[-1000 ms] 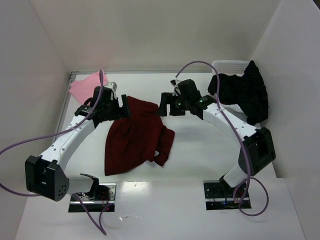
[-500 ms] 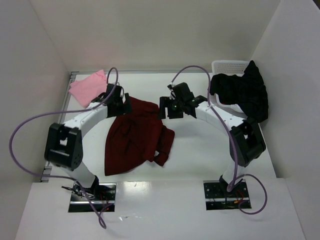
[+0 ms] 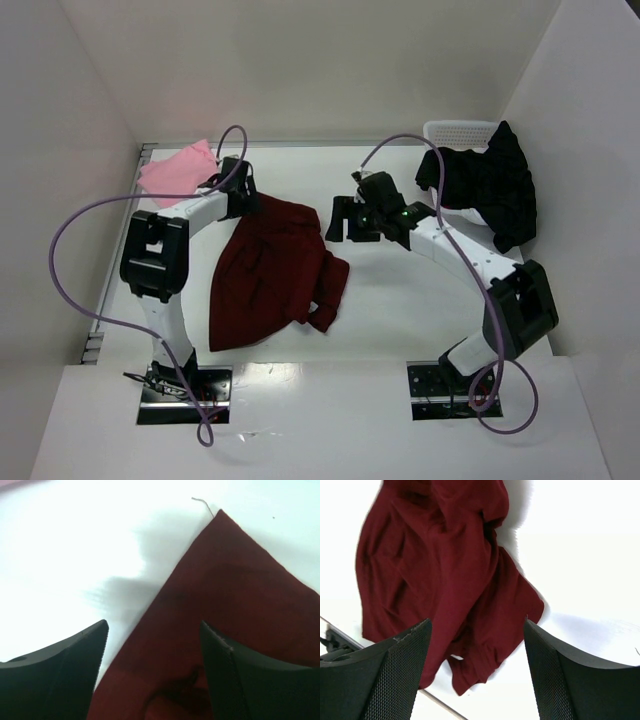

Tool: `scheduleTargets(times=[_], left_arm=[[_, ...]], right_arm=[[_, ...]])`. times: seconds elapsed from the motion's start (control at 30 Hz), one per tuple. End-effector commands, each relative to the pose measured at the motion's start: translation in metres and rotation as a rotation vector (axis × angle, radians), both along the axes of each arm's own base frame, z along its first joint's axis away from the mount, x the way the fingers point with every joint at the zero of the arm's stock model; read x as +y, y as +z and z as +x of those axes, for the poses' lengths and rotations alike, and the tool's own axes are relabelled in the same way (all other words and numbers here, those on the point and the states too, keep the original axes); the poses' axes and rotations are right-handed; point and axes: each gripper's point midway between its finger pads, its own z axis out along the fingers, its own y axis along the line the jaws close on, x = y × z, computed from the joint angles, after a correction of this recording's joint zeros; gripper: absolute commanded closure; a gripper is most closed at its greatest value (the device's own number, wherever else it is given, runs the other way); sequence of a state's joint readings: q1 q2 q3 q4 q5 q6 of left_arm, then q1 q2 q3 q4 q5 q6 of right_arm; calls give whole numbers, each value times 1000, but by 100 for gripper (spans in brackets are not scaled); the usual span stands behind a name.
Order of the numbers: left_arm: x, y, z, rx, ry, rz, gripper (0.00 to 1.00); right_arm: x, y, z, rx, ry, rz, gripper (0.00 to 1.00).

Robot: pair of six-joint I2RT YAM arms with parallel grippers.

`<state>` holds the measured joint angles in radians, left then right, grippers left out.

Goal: Fold and stack the t-shirts
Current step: Move the tshirt to the center of the board, then flatten out the tshirt

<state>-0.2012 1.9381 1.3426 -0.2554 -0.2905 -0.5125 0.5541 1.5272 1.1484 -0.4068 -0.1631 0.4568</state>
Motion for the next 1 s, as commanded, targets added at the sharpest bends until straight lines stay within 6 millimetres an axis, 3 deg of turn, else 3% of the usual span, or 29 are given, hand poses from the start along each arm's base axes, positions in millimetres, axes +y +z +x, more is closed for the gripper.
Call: scheduleTargets(times=[0.0,0.1,0.3,0.5,0.63,0.77,0.8,0.83,0.87,0.97], left_arm=[[1,7,25,-57,-1,25,24],[-7,-4,25,-36,-29,-6,26],[-13,-9,28,-11,-55,-20,33],[-16,-18,27,24,-66,-29,55],[-16,-23,27,48,-66,-25,56],[-11,-30,24,79,-56,-20,43],[-11,-30,24,79,-56,-20,45],[-12,-36,23,91,-62,-26,50],[-12,-41,20,109,-55,-29,64],[-12,-43,18,127,-54,-26,76]], right_arm=[[-6,26,0,-67,-48,22,21],[-8,20,-3,-39,-54,11,21],[-12,12,-4,-26,-74,-5,20],[-13,11,-1,-38,-68,-20,17],[-12,11,1,-43,-60,-26,17],[-11,18,4,-65,-45,-32,16],[-11,18,4,-65,-45,-32,16],[-11,18,4,-65,-45,-32,15],[-11,18,5,-63,-38,-41,15],[-10,23,7,-77,-32,-39,15]])
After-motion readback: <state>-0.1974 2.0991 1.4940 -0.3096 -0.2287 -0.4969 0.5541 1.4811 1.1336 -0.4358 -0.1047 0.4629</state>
